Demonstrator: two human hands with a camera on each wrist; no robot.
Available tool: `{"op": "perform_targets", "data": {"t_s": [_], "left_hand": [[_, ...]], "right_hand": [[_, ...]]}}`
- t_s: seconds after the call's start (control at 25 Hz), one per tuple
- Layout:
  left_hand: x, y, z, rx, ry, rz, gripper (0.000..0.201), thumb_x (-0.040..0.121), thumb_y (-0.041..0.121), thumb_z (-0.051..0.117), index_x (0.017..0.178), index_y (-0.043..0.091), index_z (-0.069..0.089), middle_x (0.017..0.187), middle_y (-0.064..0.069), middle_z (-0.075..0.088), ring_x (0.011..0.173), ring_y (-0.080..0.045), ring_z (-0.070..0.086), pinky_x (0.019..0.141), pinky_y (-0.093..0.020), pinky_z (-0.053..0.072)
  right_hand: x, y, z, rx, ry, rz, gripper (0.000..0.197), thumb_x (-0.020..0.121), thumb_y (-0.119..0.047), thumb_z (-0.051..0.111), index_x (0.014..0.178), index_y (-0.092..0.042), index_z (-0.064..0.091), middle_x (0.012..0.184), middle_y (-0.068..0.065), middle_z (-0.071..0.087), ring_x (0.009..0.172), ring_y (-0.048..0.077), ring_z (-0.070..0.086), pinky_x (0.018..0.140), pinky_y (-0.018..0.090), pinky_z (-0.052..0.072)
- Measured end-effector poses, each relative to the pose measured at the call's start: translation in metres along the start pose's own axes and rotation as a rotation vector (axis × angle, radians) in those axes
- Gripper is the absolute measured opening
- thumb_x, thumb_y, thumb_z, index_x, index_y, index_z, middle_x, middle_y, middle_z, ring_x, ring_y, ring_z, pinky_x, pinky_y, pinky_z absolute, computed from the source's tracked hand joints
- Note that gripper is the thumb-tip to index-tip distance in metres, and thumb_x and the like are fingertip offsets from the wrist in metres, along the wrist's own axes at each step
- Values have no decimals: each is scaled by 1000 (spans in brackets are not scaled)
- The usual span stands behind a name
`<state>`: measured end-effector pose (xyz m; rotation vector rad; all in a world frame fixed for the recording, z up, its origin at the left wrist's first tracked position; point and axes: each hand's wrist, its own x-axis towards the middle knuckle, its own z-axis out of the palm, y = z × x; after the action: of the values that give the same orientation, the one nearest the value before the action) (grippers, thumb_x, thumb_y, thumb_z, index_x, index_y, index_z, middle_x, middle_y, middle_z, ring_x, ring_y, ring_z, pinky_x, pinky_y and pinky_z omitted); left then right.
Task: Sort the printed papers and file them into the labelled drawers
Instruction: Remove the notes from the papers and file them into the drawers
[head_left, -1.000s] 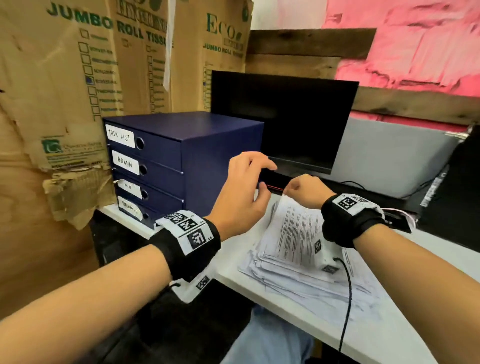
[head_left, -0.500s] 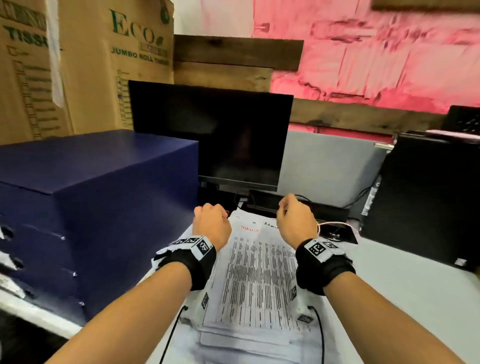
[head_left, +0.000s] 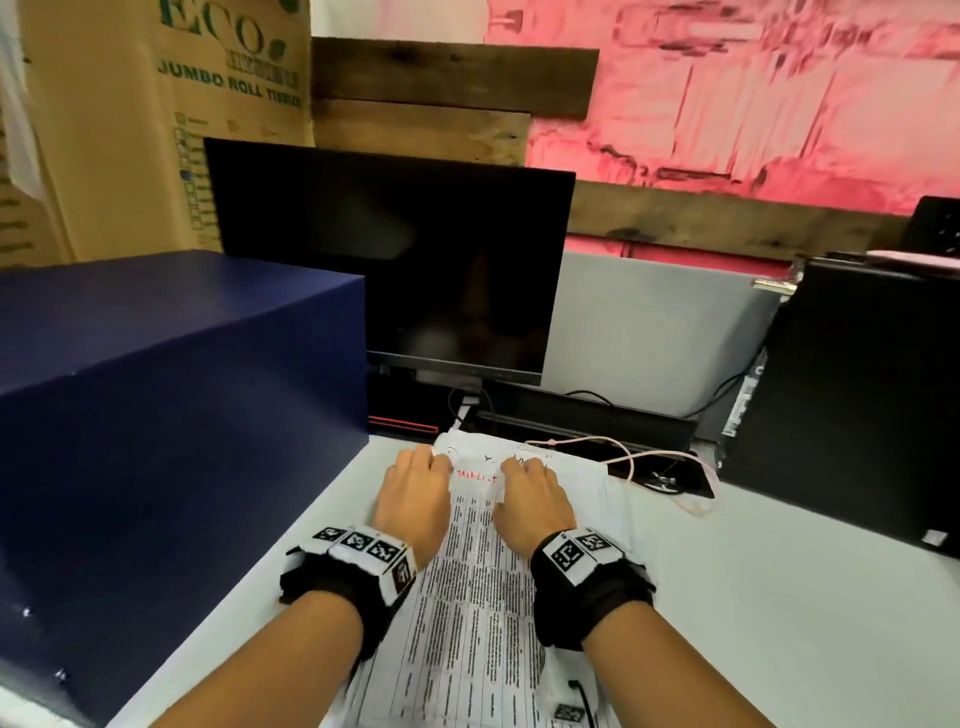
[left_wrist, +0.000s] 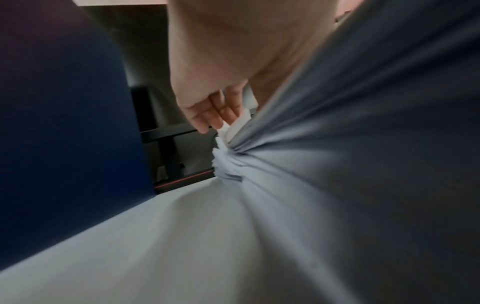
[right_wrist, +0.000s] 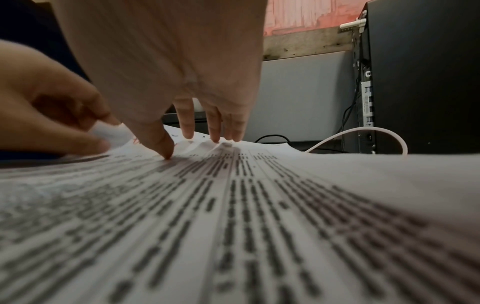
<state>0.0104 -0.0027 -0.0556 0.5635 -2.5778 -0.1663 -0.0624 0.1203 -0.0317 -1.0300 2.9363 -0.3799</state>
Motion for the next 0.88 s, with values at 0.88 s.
{"op": "perform_targets", "data": {"t_s": [0.88], "left_hand": [[-1, -6, -12, -270, 106, -135, 14, 97, 31, 39, 99, 24, 50, 82, 9, 64, 80, -16, 58, 87, -36, 42]], "right_hand": [[-2, -2, -5, 39, 150, -109, 12, 89, -10, 57, 101, -15, 58, 103, 4, 62, 104, 26, 51, 83, 32, 43]]}}
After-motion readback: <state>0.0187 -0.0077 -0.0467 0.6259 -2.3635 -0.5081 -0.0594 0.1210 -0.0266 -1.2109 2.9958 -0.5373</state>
